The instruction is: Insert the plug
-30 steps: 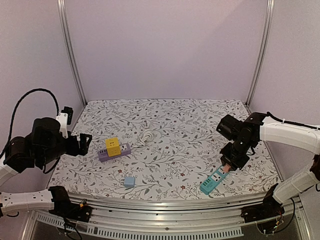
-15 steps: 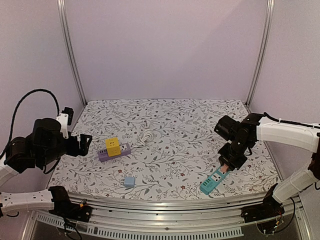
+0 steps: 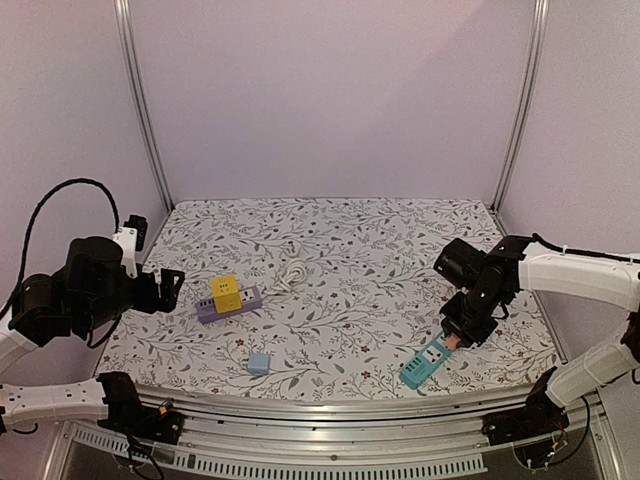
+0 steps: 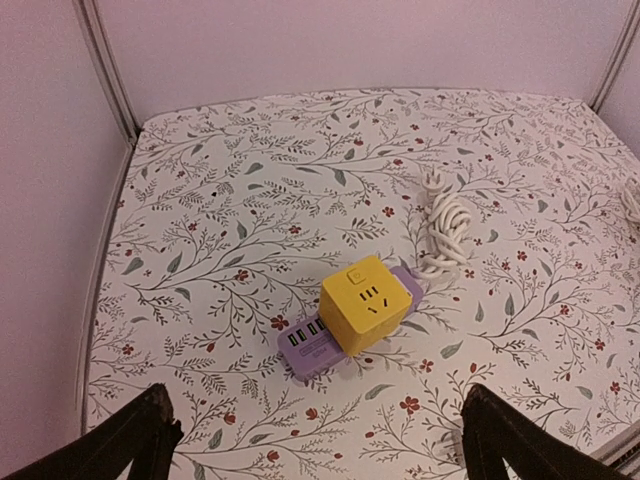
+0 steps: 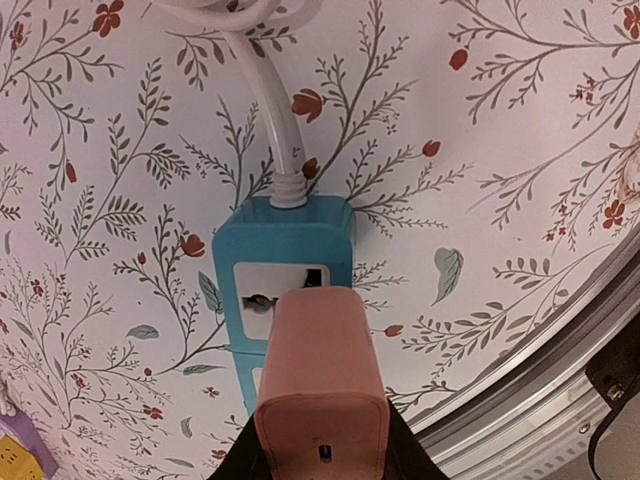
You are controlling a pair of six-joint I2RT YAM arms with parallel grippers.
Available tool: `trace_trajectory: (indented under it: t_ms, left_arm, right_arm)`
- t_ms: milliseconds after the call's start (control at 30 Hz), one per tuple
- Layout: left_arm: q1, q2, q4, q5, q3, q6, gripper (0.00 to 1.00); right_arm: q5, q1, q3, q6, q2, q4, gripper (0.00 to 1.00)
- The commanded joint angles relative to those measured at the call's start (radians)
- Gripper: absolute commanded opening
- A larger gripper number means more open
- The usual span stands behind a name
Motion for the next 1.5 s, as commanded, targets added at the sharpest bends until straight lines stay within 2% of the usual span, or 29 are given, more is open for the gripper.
trace_trajectory:
  t_ms: [0, 333, 700, 1200, 1467]
  left_arm:
    - [0.001, -0.001, 0.0, -0.011, -0.011, 0.009, 1.0]
    - [-0.002, -0.004, 0.0, -0.009, -0.011, 0.009, 0.99]
    - [-0.01, -0.016, 0.0, -0.018, -0.014, 0.005, 1.0]
    - [-0.012, -0.017, -0.003, -0.028, -0.015, 0.0, 1.0]
    - [-0.013, -0.005, -0.001, -0.023, -0.018, 0.003, 1.0]
  right_arm:
    - [0.016, -0.014, -0.047, 0.005, -0.02, 0.024, 0.0]
    - [0.011, -0.022, -0.056, 0.001, -0.016, 0.063, 0.0]
    - [0.01, -0.021, -0.05, 0.0, 0.006, 0.011, 0.0]
    - [-0.009, -0.065, 0.006, -0.101, 0.123, -0.038, 0.0]
    - [-0.026, -0.079, -0.007, -0.148, 0.151, 0.009, 0.0]
